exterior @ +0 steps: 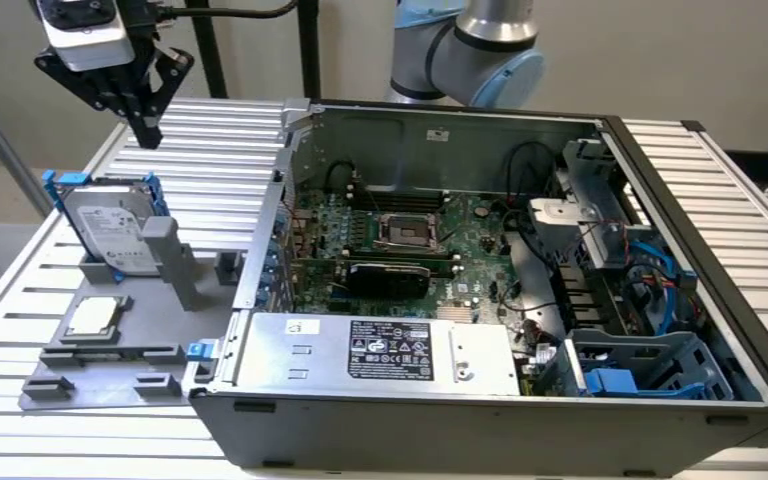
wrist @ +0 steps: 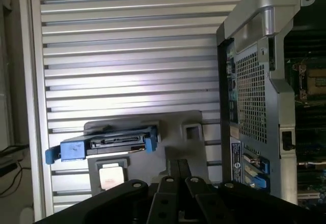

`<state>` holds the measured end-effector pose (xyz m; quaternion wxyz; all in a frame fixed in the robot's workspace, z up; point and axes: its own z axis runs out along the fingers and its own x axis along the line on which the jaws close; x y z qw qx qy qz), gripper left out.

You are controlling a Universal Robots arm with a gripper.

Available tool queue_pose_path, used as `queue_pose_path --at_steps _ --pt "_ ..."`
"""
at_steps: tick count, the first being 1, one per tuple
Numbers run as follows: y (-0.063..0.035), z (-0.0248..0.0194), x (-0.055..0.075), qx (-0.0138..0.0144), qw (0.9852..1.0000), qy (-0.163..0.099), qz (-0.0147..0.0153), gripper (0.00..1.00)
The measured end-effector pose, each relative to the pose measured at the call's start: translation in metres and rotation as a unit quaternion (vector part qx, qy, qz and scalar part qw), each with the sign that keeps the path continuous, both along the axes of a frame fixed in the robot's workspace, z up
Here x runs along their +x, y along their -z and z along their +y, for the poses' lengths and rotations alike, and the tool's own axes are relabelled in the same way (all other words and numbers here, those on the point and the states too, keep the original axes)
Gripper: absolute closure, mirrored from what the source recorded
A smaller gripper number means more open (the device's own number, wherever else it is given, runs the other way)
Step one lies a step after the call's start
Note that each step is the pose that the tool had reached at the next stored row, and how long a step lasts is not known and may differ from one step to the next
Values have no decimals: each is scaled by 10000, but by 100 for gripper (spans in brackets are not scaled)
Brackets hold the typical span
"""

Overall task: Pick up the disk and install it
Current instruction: 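Reach for the disk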

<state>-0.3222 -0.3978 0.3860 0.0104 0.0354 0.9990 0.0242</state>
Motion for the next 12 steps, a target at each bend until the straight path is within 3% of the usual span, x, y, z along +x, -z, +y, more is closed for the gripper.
queue_pose_path --at_steps 12 --pt "51 19 -546 0 10000 0 0 89"
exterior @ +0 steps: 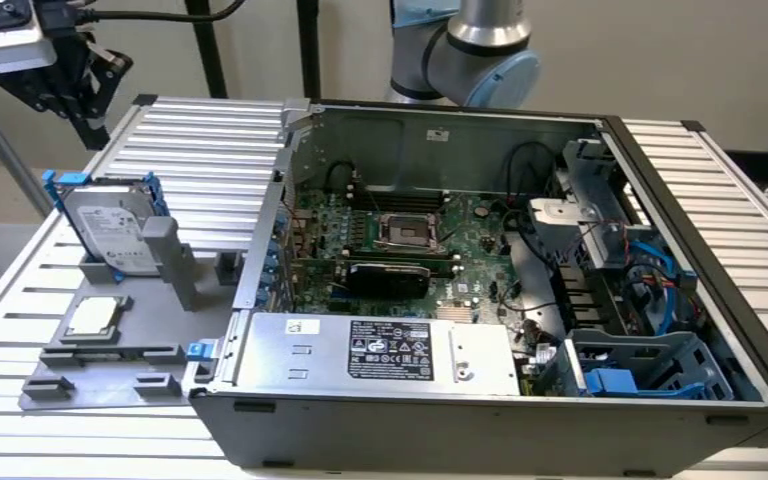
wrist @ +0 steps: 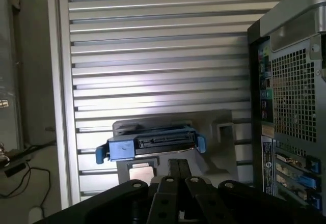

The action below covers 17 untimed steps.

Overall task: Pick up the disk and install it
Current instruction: 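Reach for the disk, then pick up the disk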

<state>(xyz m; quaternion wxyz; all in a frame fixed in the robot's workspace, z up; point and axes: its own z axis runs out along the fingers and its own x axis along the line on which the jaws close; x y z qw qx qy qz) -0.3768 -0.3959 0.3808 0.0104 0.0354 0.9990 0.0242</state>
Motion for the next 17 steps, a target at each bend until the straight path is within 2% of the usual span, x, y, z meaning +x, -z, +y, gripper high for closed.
queue_pose_path --at_steps 11,17 --pt "54 49 -497 0 10000 0 2 89" --pt "54 57 -530 0 10000 0 2 89"
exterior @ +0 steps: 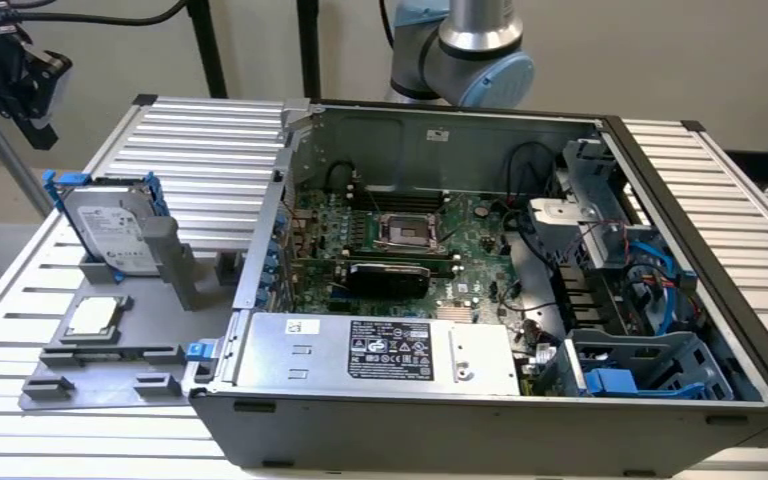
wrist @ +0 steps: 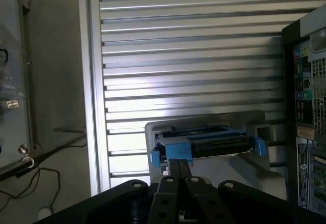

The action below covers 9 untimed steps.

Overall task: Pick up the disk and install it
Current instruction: 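Pick up the disk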

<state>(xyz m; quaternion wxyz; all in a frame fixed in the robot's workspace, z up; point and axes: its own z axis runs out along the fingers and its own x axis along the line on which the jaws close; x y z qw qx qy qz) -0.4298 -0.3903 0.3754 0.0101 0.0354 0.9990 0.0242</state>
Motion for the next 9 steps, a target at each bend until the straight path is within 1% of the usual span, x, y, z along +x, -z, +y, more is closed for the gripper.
queue_pose_path --at_steps 9 --pt "0 1 1 0 10000 -1 0 89"
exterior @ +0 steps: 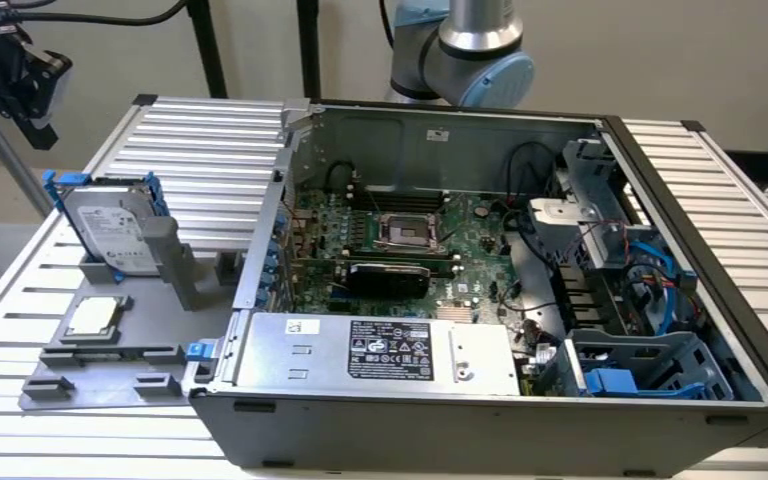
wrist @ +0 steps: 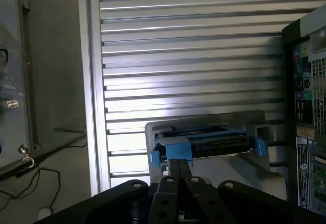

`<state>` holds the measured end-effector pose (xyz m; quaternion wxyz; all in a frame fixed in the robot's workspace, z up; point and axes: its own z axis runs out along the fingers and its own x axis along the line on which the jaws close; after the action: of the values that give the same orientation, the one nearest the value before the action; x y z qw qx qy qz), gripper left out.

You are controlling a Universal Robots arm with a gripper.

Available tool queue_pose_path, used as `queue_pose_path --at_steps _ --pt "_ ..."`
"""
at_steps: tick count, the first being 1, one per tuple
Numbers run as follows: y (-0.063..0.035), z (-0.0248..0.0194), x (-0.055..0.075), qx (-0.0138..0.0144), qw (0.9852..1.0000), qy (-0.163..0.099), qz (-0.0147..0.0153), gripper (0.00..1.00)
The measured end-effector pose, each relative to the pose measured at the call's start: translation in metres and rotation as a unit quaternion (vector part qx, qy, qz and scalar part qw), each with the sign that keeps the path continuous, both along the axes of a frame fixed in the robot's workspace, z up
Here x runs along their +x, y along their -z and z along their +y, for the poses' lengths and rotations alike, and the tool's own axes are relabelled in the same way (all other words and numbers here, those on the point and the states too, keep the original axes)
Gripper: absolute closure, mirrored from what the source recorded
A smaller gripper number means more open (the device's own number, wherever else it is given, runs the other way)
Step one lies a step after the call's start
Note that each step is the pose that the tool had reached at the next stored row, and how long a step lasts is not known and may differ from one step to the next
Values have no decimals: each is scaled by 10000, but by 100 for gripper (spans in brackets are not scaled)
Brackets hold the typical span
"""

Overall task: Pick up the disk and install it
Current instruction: 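Pick up the disk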

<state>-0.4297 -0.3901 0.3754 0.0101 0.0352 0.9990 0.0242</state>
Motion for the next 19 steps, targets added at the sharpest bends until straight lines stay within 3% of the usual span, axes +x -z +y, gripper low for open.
queue_pose_path --at_steps 6,11,15,19 --pt "1 10 104 -2 10000 -50 18 89" --pt "20 11 118 -20 9994 -346 96 89" --pt "34 11 118 -23 9974 -713 142 89" --pt "46 11 119 -28 9941 -1071 153 89"
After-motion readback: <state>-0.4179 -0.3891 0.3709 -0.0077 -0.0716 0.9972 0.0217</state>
